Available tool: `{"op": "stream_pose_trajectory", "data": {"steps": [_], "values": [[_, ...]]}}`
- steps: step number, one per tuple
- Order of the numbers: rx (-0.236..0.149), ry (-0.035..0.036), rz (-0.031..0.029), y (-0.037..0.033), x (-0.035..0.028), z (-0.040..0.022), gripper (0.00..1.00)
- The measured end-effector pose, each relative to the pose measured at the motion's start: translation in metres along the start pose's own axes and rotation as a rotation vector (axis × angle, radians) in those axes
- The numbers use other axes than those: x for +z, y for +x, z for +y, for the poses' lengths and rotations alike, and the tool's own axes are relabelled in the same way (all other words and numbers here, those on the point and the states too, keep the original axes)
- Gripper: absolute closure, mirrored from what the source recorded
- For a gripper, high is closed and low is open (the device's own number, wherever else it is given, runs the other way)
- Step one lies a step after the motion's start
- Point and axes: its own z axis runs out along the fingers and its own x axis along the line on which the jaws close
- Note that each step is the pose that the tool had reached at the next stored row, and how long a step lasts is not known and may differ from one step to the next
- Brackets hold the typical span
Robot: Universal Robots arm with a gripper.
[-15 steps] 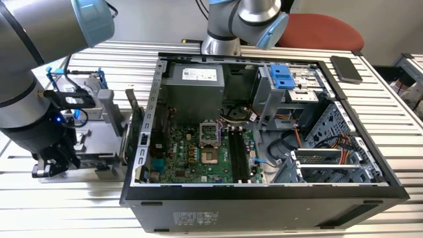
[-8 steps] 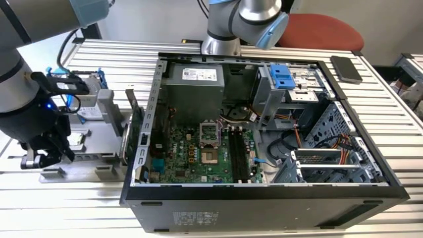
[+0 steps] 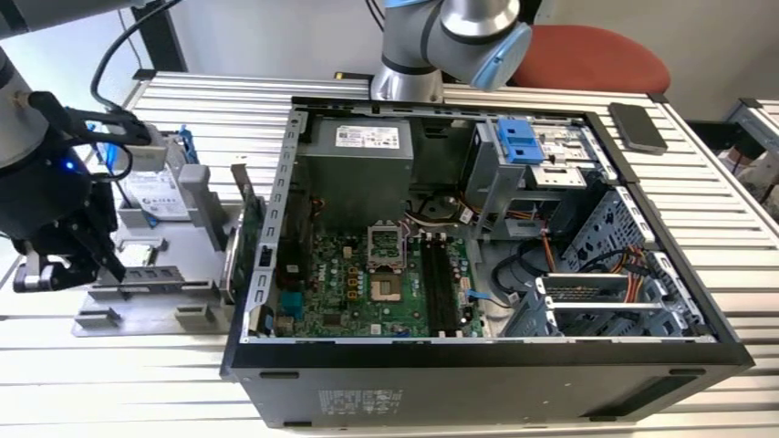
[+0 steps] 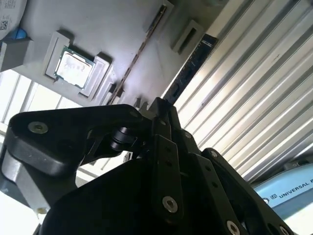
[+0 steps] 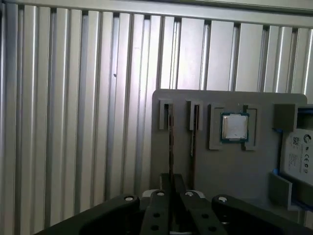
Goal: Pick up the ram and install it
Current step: 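Pick up the ram and move it above insertion slot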
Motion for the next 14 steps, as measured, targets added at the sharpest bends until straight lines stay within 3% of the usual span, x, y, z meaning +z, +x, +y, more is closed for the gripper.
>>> {"op": "stream_pose_trajectory", "data": {"steps": [9,14], "values": [[0.000,0.0000,0.0000,-0.0012,-0.0399,-0.0001,1.00],[0.000,-0.0001,0.0001,-0.0017,-0.0561,-0.0002,1.00]]}}
